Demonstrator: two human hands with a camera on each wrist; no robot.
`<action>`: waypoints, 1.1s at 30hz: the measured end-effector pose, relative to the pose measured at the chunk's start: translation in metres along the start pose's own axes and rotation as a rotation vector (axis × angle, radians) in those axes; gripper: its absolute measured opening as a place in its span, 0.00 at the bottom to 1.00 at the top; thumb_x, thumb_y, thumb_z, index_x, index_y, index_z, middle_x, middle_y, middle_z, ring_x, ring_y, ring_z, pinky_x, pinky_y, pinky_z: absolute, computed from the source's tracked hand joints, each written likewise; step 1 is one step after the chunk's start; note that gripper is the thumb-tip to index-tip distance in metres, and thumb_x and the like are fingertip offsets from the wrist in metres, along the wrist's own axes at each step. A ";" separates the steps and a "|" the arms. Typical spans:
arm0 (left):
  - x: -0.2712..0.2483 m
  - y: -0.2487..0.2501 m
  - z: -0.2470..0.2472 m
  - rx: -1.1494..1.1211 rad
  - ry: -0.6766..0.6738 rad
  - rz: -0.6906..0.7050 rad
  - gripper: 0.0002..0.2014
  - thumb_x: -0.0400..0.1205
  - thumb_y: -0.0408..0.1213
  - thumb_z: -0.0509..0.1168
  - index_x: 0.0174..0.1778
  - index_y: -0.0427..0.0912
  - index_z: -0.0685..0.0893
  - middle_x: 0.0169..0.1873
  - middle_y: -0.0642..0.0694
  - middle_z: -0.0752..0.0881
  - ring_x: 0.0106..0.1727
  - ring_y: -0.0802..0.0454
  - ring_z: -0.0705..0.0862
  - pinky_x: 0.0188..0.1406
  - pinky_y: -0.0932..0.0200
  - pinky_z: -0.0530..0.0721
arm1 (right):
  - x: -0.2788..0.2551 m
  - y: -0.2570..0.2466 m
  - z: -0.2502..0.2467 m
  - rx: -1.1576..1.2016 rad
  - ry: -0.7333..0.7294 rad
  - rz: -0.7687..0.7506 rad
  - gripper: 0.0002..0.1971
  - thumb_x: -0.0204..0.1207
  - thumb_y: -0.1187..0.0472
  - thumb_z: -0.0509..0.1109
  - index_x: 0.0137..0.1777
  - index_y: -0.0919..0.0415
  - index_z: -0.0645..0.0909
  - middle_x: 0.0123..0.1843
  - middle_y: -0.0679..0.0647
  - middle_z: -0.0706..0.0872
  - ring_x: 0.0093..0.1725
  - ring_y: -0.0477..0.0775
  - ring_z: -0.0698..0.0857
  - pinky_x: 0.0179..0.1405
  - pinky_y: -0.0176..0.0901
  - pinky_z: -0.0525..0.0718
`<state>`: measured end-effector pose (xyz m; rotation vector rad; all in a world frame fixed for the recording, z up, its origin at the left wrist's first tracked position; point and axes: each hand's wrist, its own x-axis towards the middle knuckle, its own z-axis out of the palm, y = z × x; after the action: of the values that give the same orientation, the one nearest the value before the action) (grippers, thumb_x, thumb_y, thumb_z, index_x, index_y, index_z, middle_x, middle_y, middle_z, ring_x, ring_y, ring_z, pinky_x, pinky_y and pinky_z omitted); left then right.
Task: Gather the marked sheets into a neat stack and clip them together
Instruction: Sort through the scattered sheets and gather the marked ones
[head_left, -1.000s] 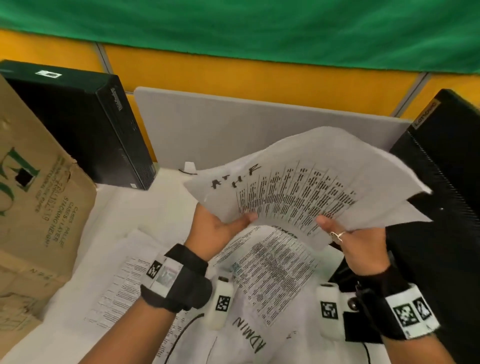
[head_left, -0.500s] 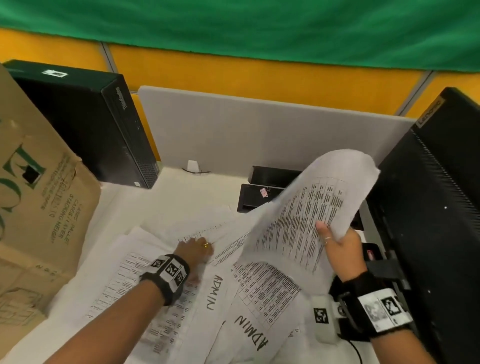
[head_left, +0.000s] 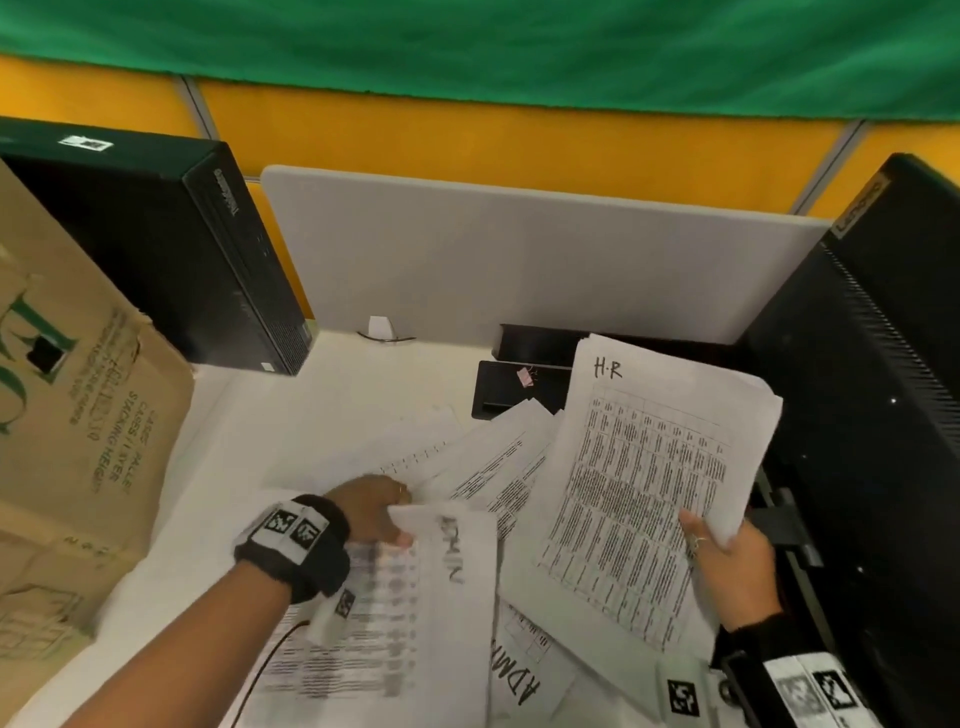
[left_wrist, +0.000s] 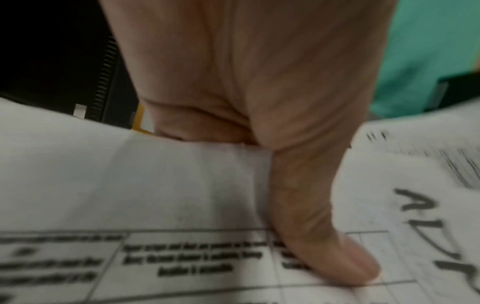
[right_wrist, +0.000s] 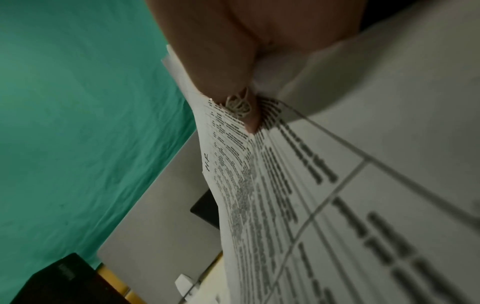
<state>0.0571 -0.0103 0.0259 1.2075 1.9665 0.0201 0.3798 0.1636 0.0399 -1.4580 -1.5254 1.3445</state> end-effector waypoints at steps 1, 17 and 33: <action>0.001 -0.001 -0.006 -0.142 0.037 0.036 0.10 0.72 0.41 0.74 0.46 0.43 0.85 0.45 0.48 0.87 0.47 0.52 0.85 0.48 0.59 0.79 | -0.003 0.003 -0.002 -0.026 0.017 0.015 0.14 0.75 0.71 0.66 0.60 0.63 0.80 0.53 0.59 0.85 0.56 0.59 0.81 0.61 0.57 0.78; 0.100 0.056 0.044 -0.146 0.333 -0.240 0.54 0.61 0.60 0.75 0.78 0.47 0.54 0.74 0.43 0.70 0.73 0.41 0.72 0.74 0.39 0.68 | -0.026 0.013 -0.001 -0.411 0.044 0.001 0.13 0.78 0.69 0.62 0.61 0.67 0.78 0.48 0.60 0.86 0.44 0.56 0.83 0.50 0.43 0.79; -0.018 0.054 -0.072 -0.506 0.707 0.100 0.07 0.77 0.36 0.69 0.47 0.38 0.82 0.37 0.41 0.85 0.34 0.49 0.82 0.32 0.58 0.78 | -0.019 0.020 0.004 -0.312 0.001 0.055 0.15 0.77 0.71 0.62 0.64 0.68 0.77 0.58 0.65 0.85 0.61 0.65 0.82 0.62 0.53 0.79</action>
<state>0.0546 0.0322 0.1070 1.0229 2.2692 1.0572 0.3864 0.1419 0.0242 -1.6985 -1.7659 1.1728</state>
